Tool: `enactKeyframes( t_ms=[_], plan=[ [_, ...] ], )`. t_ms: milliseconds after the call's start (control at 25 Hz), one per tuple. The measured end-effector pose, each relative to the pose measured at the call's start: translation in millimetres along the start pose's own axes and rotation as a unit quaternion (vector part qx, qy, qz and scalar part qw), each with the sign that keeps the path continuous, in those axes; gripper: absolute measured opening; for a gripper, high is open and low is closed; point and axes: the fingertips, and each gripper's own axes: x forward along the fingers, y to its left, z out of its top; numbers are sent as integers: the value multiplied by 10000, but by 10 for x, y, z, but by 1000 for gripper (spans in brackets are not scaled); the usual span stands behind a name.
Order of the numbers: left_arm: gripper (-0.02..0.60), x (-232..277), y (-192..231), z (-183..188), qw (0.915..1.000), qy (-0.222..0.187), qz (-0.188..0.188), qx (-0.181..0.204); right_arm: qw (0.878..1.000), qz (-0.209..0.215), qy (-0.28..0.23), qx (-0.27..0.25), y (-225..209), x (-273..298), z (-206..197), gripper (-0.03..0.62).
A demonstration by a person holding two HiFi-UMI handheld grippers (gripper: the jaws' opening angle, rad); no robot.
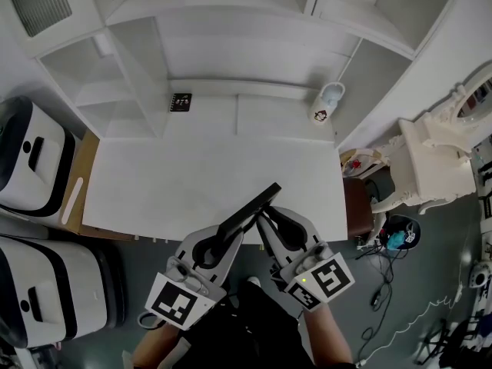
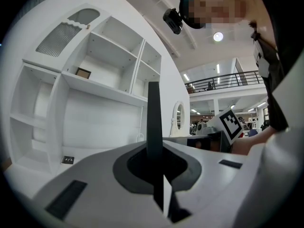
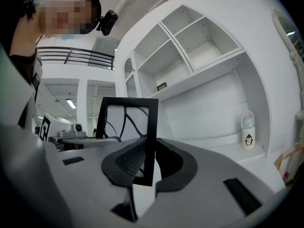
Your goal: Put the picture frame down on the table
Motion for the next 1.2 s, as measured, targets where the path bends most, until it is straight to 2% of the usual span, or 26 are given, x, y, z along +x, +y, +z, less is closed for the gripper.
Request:
enactKeyframes(
  t_ms=[280, 560, 760, 1000, 1200],
  plan=[
    [12, 27, 42, -53, 9999, 78, 126, -60, 9995, -289, 114, 4, -28, 17, -51, 66],
    [34, 75, 107, -135, 9984, 335, 406, 196, 9980, -515, 307, 187, -84, 43, -139, 66],
    [75, 111, 140, -192, 9958, 495, 575, 508, 9966, -655, 426, 274, -127, 56, -203, 66],
    [95, 56, 228, -265, 9937, 623, 873, 332, 9944, -851, 555, 294, -196, 50, -286, 66],
    [98, -21, 268, -324, 9908, 789, 1041, 364, 9927, -948, 676, 316, -244, 60, -369, 66]
  ],
)
